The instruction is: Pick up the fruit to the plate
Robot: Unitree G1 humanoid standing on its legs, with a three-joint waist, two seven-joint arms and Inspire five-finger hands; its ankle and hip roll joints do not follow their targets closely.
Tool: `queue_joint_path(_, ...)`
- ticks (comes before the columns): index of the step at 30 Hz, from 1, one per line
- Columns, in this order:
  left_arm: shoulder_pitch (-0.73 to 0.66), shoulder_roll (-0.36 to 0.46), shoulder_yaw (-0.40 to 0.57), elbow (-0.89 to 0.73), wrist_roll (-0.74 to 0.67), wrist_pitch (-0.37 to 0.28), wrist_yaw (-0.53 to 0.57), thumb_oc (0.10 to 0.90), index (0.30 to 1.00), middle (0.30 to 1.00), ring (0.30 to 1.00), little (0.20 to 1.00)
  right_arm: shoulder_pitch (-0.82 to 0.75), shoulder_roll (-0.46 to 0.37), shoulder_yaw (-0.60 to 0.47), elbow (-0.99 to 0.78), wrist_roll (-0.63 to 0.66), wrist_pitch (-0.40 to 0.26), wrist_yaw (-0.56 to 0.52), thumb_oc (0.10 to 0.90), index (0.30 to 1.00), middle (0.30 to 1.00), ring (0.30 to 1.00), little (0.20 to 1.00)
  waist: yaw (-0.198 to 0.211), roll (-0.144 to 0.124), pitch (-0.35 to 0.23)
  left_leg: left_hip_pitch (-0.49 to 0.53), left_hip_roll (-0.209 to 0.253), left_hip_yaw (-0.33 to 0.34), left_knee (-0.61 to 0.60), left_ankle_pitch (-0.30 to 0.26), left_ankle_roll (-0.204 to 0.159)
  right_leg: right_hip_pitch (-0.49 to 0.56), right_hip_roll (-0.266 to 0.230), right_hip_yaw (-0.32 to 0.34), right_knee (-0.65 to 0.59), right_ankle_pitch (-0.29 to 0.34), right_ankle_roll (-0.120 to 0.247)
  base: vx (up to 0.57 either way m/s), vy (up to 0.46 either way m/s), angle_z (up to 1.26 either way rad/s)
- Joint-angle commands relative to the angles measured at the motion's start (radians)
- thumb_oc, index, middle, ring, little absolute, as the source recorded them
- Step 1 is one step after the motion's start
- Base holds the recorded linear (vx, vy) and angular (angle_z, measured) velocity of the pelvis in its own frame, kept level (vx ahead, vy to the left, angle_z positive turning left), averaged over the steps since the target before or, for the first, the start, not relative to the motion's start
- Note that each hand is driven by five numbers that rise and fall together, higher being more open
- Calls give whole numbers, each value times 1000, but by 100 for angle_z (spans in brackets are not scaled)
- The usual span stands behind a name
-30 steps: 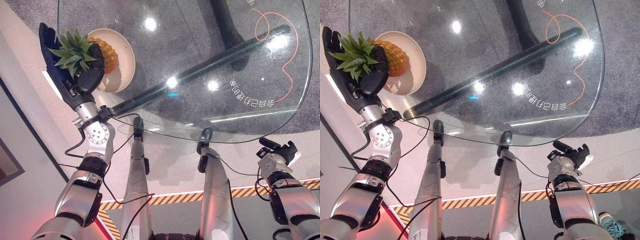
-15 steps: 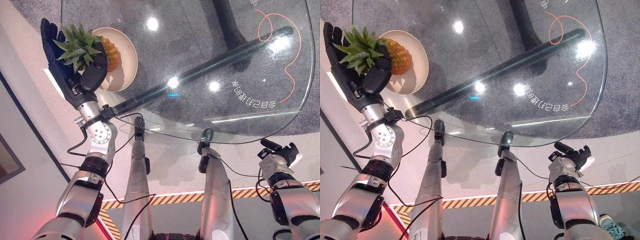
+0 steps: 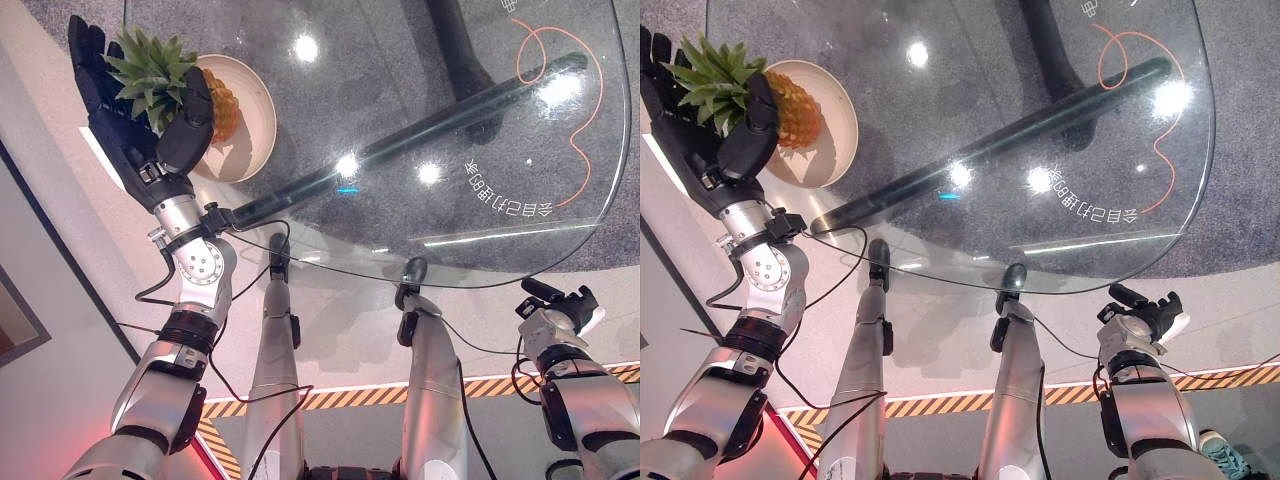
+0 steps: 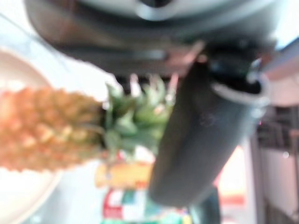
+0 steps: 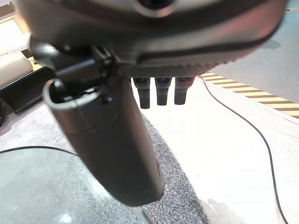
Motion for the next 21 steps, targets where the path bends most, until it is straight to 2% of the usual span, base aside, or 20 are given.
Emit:
queue_joint_path(1,-83,60,66,-135,87,-101,14,800,900,900,900,900,36,-31,-11,13,-12,-29,-36,800,900,900,900,900,11,-40,-23,35,-113,60,70,-137,85,105,92,-47,-253,170,-44,0,0,0)
queue_joint_path(21,-23,50,79,-187,83,-65,3,800,900,900,900,900,49,-27,-22,0,-15,-33,-41,800,900,900,900,900,28,-40,-23,26,-112,49,84,-129,88,105,92,-61,-227,160,-52,-3,-3,0)
